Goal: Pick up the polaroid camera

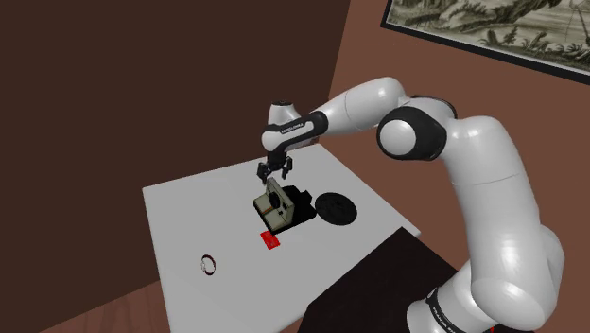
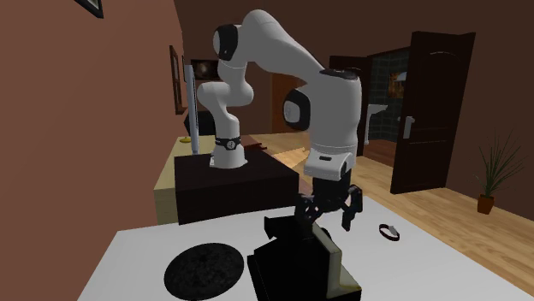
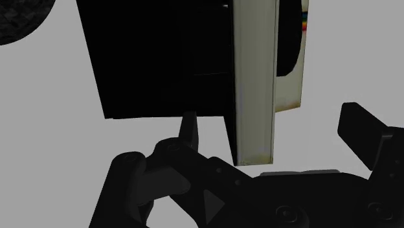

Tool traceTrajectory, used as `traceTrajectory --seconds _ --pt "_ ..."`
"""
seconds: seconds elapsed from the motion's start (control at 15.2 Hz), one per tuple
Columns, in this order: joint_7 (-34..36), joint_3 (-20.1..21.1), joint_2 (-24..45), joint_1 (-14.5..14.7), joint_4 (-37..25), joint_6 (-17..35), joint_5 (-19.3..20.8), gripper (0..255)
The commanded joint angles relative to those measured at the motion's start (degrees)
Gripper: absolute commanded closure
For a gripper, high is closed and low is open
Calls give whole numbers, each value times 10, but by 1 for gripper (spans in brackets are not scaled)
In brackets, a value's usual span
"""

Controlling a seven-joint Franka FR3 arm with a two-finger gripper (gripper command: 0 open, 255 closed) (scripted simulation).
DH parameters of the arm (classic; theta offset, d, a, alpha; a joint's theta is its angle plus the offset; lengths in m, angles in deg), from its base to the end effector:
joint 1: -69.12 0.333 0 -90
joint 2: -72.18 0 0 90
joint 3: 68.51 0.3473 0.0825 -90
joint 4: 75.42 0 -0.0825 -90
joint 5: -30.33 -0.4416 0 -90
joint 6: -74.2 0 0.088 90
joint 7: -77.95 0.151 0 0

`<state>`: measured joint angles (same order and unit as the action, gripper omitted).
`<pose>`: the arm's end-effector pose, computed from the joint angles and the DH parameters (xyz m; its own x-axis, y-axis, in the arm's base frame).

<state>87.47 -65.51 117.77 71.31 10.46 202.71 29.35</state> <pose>0.7688 0.0663 0.1319 0.9933 -0.0998 -0.0590 -0.1023 -0.9939 -0.0410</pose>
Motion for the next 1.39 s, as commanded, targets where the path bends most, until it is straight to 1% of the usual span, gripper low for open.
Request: traceTrajectory --seconds 0.0,0.2,0.33,0.4,0.99,1.32 --pt "-1 0 13 0 -6 7 0 0" --pt "-1 -1 33 1 -11 22 1 0" --pt "-1 -1 33 1 -11 22 1 0" --pt "-1 -1 33 1 -11 22 1 255" --pt "-1 -1 33 1 -11 22 1 255" --pt "0 0 6 0 -5 1 0 255"
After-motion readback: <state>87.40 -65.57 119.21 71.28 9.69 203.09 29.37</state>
